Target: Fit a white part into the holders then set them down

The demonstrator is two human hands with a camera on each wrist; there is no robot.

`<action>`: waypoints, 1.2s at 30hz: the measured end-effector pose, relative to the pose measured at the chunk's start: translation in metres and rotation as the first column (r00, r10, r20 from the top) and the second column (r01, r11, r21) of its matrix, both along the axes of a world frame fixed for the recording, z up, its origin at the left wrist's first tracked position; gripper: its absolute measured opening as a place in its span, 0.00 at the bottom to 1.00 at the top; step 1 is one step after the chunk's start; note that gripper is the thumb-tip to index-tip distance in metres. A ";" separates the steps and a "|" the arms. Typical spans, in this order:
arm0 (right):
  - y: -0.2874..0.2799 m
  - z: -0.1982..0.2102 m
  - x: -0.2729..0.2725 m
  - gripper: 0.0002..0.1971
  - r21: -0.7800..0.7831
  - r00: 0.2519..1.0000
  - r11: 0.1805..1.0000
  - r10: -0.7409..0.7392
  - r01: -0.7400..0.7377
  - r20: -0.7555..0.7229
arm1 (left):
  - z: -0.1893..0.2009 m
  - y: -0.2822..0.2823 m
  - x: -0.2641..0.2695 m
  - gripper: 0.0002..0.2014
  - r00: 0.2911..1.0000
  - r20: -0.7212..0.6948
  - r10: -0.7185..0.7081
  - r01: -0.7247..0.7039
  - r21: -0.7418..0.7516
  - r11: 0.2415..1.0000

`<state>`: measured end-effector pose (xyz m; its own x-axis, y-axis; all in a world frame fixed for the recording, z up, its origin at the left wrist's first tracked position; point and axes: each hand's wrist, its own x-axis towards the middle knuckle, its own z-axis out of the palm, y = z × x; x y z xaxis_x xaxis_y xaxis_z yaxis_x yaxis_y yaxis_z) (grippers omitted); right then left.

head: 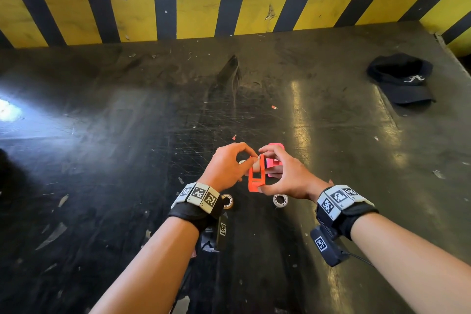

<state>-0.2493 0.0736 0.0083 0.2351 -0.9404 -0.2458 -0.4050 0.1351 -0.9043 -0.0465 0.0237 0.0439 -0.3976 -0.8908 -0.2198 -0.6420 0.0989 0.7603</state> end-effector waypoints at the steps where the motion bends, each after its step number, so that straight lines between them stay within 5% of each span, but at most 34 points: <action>1: 0.000 0.000 0.000 0.46 -0.002 1.000 1.000 0.000 0.000 -0.001 | 0.000 0.000 0.000 0.07 1.000 0.000 0.002 -0.002 0.000 1.000; 24: -0.004 -0.005 -0.006 0.40 0.061 0.999 0.998 -0.031 0.034 -0.039 | 0.008 0.017 0.009 0.06 0.963 -0.008 -0.269 0.268 0.113 0.957; 36: -0.009 -0.010 -0.006 0.37 0.062 0.997 0.996 -0.064 0.067 -0.053 | -0.010 0.033 0.019 0.05 0.966 0.132 -0.223 0.247 -0.219 0.944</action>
<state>-0.2557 0.0645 -0.0018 0.1591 -0.9355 -0.3154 -0.4388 0.2192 -0.8714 -0.0273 0.0565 0.0344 -0.5878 -0.8060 -0.0704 -0.6535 0.4216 0.6287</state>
